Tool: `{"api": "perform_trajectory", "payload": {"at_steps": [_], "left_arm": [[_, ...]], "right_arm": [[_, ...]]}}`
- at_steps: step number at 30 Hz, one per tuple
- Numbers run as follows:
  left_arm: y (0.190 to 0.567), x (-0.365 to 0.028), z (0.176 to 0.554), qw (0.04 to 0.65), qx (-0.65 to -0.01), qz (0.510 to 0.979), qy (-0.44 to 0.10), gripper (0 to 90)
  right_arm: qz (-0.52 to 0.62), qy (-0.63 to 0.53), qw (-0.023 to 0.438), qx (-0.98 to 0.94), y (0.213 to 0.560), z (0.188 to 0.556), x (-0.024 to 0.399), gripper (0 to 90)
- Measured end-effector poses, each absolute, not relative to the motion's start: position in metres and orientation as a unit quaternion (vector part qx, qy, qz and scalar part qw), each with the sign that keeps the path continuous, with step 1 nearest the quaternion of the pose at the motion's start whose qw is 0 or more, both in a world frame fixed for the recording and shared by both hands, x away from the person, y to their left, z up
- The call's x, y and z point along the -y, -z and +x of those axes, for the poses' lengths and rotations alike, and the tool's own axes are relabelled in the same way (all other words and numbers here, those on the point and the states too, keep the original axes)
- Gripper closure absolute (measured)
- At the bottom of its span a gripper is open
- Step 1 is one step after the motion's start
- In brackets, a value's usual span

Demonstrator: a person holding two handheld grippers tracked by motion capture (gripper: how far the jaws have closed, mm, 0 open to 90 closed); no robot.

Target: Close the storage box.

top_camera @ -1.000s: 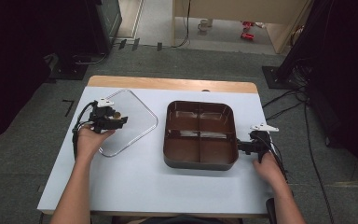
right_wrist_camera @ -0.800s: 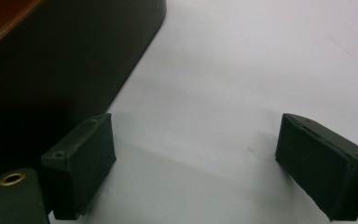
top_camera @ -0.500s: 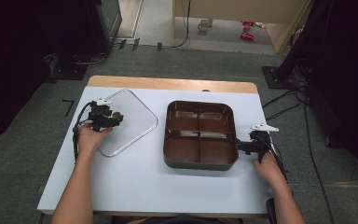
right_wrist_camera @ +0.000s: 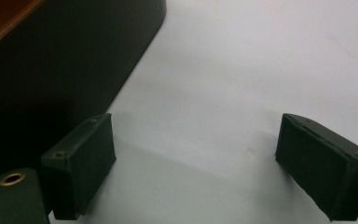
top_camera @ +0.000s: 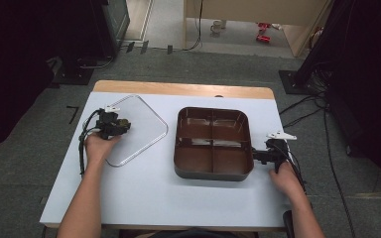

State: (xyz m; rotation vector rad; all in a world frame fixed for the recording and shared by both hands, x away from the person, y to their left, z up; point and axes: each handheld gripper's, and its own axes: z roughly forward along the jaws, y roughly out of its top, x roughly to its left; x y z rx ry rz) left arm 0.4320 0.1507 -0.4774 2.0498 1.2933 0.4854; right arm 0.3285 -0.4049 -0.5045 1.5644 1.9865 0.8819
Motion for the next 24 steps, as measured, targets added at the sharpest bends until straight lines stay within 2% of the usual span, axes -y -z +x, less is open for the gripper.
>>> {"api": "perform_trajectory", "payload": {"at_steps": [6,24], "left_arm": [[0.479,-0.1477,0.4304,0.324,-0.489,0.784,-0.202,58.1],[0.4724,-0.1514,0.4313,0.321,-0.494,0.788,-0.181,59.1]], "right_arm": [[0.568,-0.321,0.23,-0.722,0.5045,0.3285,0.4049,11.2],[0.569,-0.321,0.23,-0.722,0.5045,0.3285,0.4049,11.2]]}}
